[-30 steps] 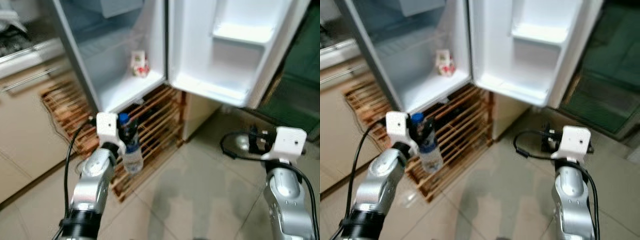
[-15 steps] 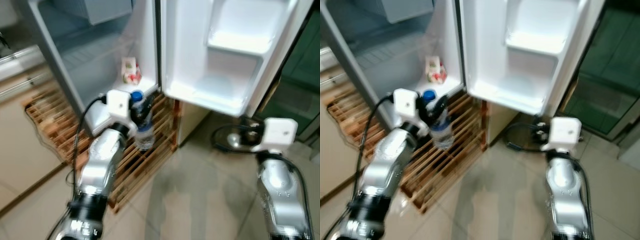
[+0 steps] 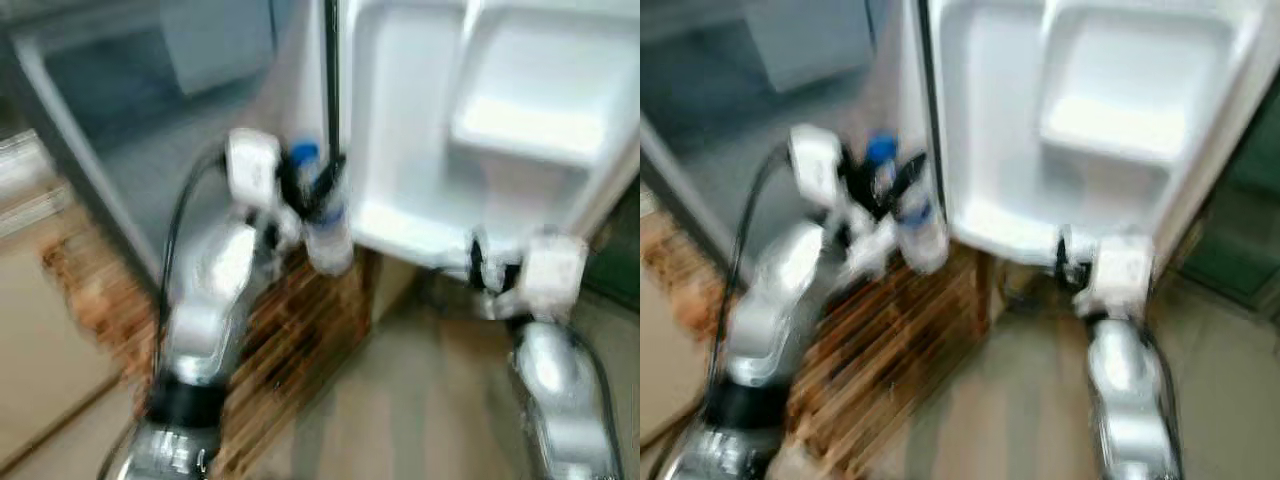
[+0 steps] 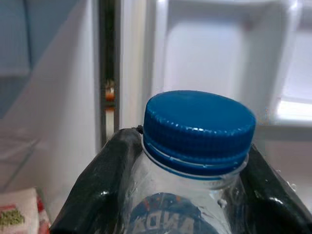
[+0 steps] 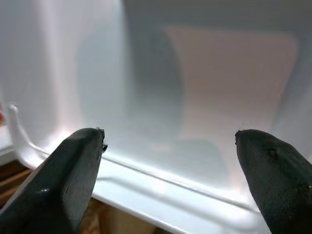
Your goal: Restocking fridge
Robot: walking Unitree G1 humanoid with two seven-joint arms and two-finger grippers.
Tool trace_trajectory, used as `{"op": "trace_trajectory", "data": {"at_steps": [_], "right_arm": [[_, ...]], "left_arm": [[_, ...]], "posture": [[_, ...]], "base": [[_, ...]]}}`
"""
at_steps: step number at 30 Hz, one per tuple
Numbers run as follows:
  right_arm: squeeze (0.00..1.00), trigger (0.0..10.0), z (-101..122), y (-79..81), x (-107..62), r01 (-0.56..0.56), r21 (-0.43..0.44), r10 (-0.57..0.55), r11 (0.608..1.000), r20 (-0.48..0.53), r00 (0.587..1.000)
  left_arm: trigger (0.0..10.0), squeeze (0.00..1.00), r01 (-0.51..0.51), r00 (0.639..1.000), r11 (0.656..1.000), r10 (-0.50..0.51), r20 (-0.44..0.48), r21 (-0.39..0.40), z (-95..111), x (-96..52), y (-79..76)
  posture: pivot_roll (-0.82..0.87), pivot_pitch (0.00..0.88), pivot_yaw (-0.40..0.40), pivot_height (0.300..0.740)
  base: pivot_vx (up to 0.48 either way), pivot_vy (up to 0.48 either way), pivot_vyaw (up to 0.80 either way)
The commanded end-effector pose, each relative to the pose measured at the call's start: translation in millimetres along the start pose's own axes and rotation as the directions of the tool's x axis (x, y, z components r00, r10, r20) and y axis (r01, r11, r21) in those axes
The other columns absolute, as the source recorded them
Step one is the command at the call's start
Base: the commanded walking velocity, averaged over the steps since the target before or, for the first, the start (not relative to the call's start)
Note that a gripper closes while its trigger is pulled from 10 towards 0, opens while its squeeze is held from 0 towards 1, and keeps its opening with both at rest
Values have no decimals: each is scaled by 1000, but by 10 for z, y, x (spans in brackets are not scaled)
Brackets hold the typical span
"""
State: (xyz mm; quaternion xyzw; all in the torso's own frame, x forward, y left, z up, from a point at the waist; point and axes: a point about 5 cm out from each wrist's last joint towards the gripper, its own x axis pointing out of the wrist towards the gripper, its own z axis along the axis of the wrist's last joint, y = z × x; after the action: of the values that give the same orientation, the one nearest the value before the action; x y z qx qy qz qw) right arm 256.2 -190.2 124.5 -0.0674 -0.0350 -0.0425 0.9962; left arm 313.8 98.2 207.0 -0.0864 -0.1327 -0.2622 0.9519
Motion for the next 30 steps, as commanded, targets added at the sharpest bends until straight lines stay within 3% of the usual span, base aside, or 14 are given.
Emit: {"op": "trace_trajectory", "data": {"at_steps": [1,9,14,16,19,23,24,26,30], "right_arm": [[376,10000,22,-82,-6,23,-2,-23,1000,5,1000],[365,10000,45,-49,-6,3,-2,-3,1000,18,1000],[365,10000,70,-18,-7,-23,5,23,1000,29,999],[365,10000,62,4,-14,-36,-5,36,999,14,999],[373,10000,66,15,-45,-34,-1,34,999,11,999],[369,10000,86,-2,-99,-29,-9,29,1000,25,999],[369,10000,86,-2,-99,-29,-9,29,1000,25,999],[365,10000,95,-24,-156,-26,-16,26,1000,23,999],[361,10000,94,-44,-239,-26,-25,26,999,11,1000]], "left_arm": [[10000,0,103,994,995,-102,27,-15,94,77,-161],[10000,0,141,990,990,-140,25,-12,147,135,-210],[10000,0,110,994,993,-111,11,46,156,257,-158],[10000,0,129,992,986,-128,-16,108,127,336,-190],[10000,0,90,995,992,-86,-53,84,68,442,-146],[10000,0,-50,994,999,51,-98,12,-54,534,53],[10000,0,-50,994,999,51,-98,12,-54,534,53],[10000,0,-154,982,988,156,-104,31,-86,618,210],[10000,0,-180,981,982,183,-68,48,-16,720,260]], "posture": [[-133,0,93,740],[-134,0,90,740],[-135,0,85,740],[-146,0,90,740],[-173,0,112,740],[-199,0,127,740],[-199,0,127,740],[-221,0,134,740],[-251,0,142,740]], "base": [[0,0,-631],[0,0,-463],[0,0,0],[0,0,0],[0,0,-596],[0,0,-298],[0,0,0],[0,0,0],[0,0,0]]}}
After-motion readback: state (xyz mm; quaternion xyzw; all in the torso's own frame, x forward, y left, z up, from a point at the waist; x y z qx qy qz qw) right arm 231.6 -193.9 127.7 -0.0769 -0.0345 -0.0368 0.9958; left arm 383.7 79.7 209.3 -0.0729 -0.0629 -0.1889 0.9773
